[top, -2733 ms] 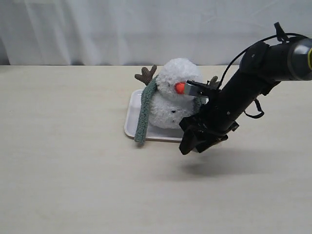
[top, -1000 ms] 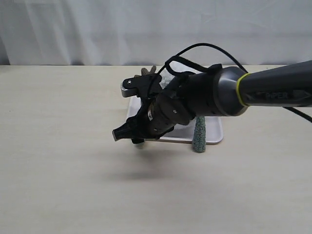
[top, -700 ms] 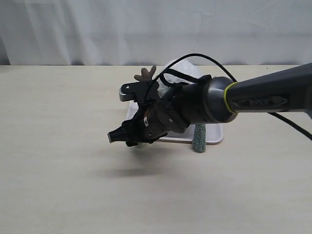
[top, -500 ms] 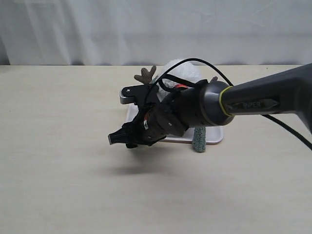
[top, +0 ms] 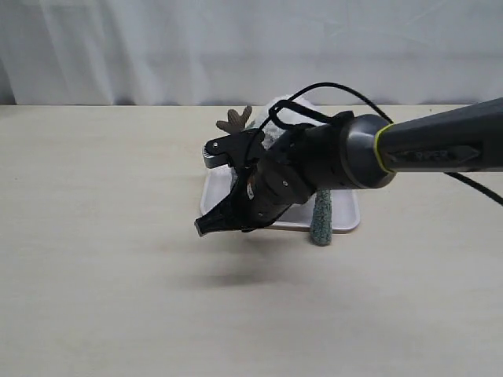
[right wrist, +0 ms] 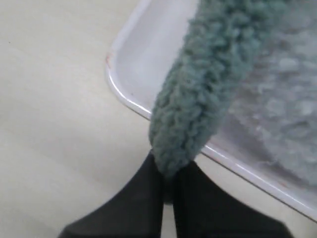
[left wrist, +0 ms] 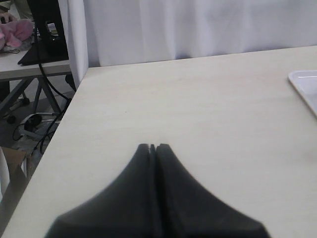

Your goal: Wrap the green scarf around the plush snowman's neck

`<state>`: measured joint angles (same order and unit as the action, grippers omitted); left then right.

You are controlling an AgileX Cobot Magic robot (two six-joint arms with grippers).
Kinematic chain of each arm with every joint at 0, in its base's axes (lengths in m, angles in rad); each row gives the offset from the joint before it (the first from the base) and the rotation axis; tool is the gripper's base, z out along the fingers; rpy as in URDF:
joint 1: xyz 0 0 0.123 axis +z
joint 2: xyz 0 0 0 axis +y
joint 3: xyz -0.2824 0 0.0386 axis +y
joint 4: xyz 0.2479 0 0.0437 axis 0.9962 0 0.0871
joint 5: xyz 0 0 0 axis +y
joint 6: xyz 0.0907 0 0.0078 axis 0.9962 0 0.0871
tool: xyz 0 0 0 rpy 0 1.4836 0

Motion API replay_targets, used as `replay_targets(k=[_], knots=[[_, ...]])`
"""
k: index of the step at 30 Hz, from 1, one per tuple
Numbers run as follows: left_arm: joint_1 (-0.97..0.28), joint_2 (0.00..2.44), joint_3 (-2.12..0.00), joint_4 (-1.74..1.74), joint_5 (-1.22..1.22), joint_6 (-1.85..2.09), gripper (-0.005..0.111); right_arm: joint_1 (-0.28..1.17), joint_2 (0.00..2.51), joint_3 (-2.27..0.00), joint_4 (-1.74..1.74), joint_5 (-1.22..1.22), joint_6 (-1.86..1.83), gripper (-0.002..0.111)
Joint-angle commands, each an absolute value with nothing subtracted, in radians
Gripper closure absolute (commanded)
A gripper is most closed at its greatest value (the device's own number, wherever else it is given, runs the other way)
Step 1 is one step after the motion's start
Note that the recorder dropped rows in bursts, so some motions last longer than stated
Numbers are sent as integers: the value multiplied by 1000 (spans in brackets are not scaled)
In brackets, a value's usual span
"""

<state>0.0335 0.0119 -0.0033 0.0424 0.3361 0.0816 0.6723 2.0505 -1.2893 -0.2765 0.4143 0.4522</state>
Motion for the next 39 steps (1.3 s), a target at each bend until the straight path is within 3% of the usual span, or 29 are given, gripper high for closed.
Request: replay_targets(k=[1, 7, 26, 34, 39], knots=[[34, 9, 0, 40, 324, 81, 107, 666, 1955, -1292, -356, 584, 405, 104], [34, 9, 0, 40, 321, 81, 107, 666, 1912, -1292, -453, 821, 405, 104], [34, 9, 0, 40, 323, 81, 107, 666, 2040, -1292, -561, 834, 407, 104], [34, 9, 0, 40, 323, 81, 107, 666, 2002, -1292, -509, 843, 403, 74], [34, 9, 0, 40, 323, 81, 107, 666, 1954, -1292, -458, 879, 360, 66]])
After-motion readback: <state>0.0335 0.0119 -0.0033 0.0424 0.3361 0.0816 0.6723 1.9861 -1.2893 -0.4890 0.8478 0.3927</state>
